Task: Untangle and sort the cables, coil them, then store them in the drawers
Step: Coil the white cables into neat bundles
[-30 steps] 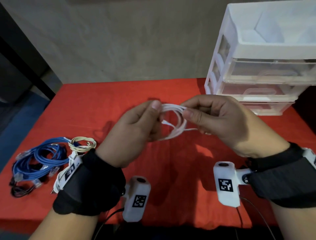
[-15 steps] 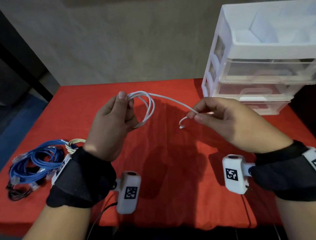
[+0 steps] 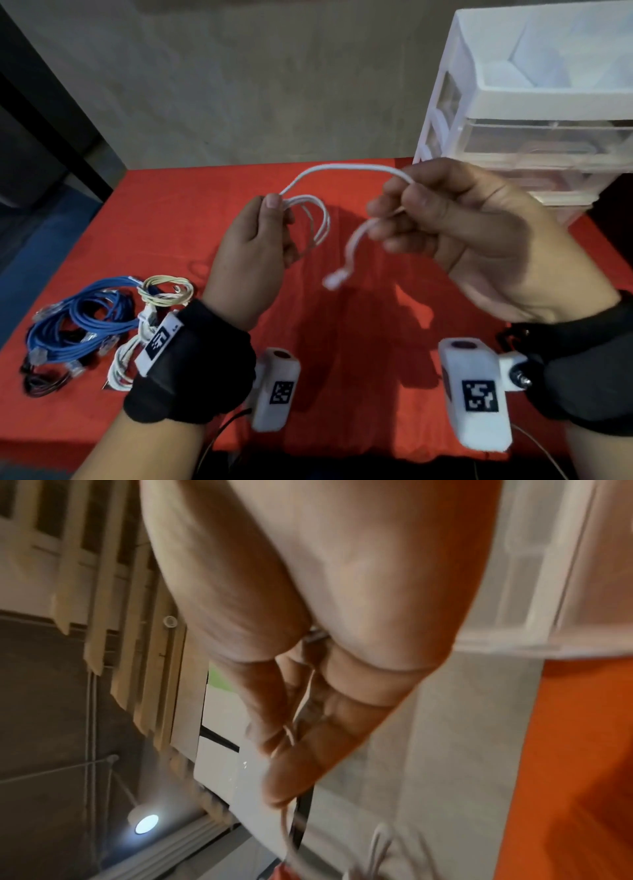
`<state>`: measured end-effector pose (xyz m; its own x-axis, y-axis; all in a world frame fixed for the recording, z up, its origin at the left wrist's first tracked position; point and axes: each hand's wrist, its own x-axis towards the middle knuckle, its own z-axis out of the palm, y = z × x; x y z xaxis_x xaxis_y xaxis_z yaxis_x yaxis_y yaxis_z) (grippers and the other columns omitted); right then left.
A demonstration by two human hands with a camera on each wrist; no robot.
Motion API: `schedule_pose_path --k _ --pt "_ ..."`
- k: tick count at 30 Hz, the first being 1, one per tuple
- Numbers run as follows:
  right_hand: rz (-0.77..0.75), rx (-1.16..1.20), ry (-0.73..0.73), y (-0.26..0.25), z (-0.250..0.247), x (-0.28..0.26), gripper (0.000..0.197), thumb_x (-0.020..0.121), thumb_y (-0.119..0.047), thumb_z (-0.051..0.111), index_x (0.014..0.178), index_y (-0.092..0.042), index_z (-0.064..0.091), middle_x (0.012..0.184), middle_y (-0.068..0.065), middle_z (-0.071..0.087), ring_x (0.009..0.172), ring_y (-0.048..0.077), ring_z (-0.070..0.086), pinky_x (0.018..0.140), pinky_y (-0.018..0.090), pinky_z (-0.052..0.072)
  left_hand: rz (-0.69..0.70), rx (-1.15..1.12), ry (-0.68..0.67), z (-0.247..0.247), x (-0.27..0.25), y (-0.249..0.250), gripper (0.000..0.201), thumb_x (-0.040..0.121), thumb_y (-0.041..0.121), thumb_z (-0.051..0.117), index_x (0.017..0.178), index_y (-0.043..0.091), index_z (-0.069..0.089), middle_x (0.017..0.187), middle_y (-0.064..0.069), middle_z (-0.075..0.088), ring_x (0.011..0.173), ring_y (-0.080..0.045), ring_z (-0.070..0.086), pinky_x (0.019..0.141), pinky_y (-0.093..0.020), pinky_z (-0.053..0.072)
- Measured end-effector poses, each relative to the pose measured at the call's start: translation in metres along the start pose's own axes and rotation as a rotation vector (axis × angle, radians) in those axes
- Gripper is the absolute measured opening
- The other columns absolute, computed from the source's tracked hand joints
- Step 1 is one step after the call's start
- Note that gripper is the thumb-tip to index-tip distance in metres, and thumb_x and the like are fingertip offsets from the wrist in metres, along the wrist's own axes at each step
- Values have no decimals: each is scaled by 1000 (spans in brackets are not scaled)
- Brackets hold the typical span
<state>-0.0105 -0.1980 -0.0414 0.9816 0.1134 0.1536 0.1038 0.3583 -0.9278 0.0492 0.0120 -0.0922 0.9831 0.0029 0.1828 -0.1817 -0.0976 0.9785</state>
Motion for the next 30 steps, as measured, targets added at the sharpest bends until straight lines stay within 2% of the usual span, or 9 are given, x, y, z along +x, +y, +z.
schedule_pose_path --k 2,7,12,15,17,21,25,28,30 --pt "-5 72 12 5 6 3 14 83 -10 61 95 -7 68 93 14 76 83 25 76 73 28 61 -31 -38 -60 5 -4 -2 37 110 29 35 89 6 55 55 8 41 49 -11 38 53 -31 35" --pt "-64 19 51 16 10 7 16 85 -7 62 99 0 66 104 19 75 93 30 76 80 31 60 -125 -109 -116 12 -11 5 45 110 30 36 104 -11 54 58 4 39 49 -11 41 53 -29 44" --pt "-140 72 88 18 12 8 12 86 -3 63 91 -7 72 102 18 76 94 32 75 80 31 60 -158 -114 -118 17 -13 7 38 110 30 35 90 5 56 55 5 38 45 -10 41 55 -30 44" --pt "-167 128 78 14 12 8 19 85 -5 62 83 -18 76 99 15 77 93 32 75 80 31 60 -181 -106 -108 18 -15 6 39 110 29 36 97 -2 57 58 4 38 47 -9 38 50 -23 40" --pt "-172 114 68 15 11 7 15 85 -4 62 86 -14 74 100 16 76 93 31 75 80 31 59 -186 -104 -96 17 -15 5 41 109 28 37 99 -6 57 57 5 39 46 -9 38 49 -22 40" --pt "-160 -158 36 22 11 6 13 85 -7 69 97 -3 72 103 14 77 92 25 76 79 28 59 -223 -185 -99 16 -15 8 39 109 31 37 88 7 59 55 6 36 48 -11 35 48 -21 39" --pt "-163 -609 109 41 11 8 16 80 -17 83 96 -21 81 120 -3 67 109 6 66 86 30 55 -298 -411 -194 14 -16 15 35 109 32 38 91 8 57 63 1 31 48 -8 29 47 -18 35" --pt "-130 -566 52 45 13 9 31 88 -14 77 117 -24 76 124 0 66 95 4 64 82 24 52 -346 -532 -288 14 -17 18 35 108 34 38 86 13 55 61 3 27 46 -5 26 56 -22 26" --pt "-98 -366 -41 42 18 8 46 92 -12 69 136 -27 62 119 1 71 83 9 63 72 26 54 -392 -623 -344 14 -18 19 34 107 35 38 84 16 54 56 8 26 43 -5 25 62 -28 33"
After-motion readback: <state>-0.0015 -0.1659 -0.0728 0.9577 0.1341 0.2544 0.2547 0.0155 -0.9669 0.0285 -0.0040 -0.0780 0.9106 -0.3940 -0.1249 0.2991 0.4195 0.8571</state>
